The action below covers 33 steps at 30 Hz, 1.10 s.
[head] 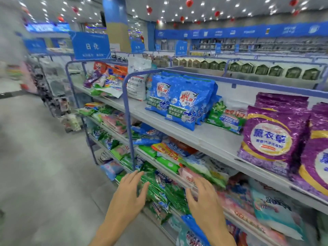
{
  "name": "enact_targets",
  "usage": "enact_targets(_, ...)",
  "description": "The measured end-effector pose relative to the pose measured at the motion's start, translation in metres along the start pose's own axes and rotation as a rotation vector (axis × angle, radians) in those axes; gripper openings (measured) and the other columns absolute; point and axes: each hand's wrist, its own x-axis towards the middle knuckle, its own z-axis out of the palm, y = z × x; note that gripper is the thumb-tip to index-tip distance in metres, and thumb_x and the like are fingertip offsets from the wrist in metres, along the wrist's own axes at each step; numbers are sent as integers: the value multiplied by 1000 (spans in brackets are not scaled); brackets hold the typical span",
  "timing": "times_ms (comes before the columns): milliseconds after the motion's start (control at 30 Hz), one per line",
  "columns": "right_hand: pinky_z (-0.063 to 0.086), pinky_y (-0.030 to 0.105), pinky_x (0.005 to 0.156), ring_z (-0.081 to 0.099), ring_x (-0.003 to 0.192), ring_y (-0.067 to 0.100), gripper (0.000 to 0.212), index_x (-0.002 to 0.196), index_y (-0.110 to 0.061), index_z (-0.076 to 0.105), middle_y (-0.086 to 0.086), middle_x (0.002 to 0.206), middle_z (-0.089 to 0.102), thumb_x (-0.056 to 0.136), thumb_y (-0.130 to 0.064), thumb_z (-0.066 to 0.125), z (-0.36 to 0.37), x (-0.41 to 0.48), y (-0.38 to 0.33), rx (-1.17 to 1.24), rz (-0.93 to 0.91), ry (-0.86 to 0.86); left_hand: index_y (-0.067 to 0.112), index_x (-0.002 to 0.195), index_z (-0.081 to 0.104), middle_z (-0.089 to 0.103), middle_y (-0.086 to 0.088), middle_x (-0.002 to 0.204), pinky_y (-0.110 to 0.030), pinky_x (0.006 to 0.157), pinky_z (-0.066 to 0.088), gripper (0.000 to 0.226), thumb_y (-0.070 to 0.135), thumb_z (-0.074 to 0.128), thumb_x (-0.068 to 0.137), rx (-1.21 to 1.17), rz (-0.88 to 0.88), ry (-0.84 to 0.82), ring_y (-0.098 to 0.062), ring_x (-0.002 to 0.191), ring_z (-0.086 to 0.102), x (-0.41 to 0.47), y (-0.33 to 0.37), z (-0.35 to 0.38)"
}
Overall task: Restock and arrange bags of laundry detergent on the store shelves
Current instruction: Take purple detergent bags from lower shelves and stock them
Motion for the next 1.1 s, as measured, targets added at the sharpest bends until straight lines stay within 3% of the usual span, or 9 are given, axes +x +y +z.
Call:
enact_targets(200,18,29,125,24,152,8,58,157,-28,34,-12,163,31,105,-52,42,51,37,-72,-3,-39,-60,23,143,54,51,8,149,-34,121,29,49,46,51,100,-49,-87,86,-14,145,38,23,-79,-54)
enact_targets(600,25,23,120,31,143,0,52,151,-37,38,-21,154,38,103,-54,45,140,128,-191,23,-132,-112,29,149,45,38,11,158,-28,122,24,56,52,47,99,-115,-209,119,-11,148,31,94,-190,-98)
enact_targets(700,22,15,116,30,142,-3,50,149,-39,37,-24,152,37,103,-54,45,162,167,-218,31,-170,-130,24,140,58,51,8,148,-33,117,35,56,56,49,96,-82,-227,179,-17,140,47,129,-220,-99)
enact_targets(800,13,5,108,27,145,-5,52,150,-40,36,-27,153,33,102,-57,45,188,215,-242,67,-165,-129,20,121,75,69,3,129,-43,95,56,71,74,40,89,-7,-200,258,-26,116,68,173,-257,-102)
enact_targets(867,14,8,113,26,146,-4,63,149,-42,36,-28,154,32,95,-73,38,207,248,-260,105,-175,-125,21,117,77,71,1,126,-42,95,54,80,80,32,86,21,-220,235,-28,113,69,206,-278,-110)
enact_targets(933,22,15,116,31,145,-2,104,147,-43,38,-28,150,35,67,-101,6,227,285,-278,153,-177,-129,23,107,80,76,0,115,-42,84,58,82,79,22,93,60,-215,236,-29,99,75,236,-294,-121)
enact_targets(967,24,17,117,33,144,-1,114,147,-42,39,-28,149,37,59,-103,-2,236,304,-288,142,-185,-144,24,104,80,77,0,112,-43,79,60,82,79,20,94,73,-217,226,-29,95,76,251,-302,-127)
enact_targets(1000,24,19,117,33,144,0,105,148,-41,39,-26,151,37,68,-101,9,244,320,-298,174,-178,-155,25,104,80,77,0,112,-43,76,60,82,79,19,94,70,-240,196,-29,94,76,265,-311,-132)
enact_targets(1100,25,22,121,29,146,1,55,150,-40,38,-22,156,34,99,-60,46,269,358,-333,208,-180,-178,29,105,79,76,3,114,-45,77,61,81,81,19,92,90,-306,187,-28,96,76,300,-343,-145)
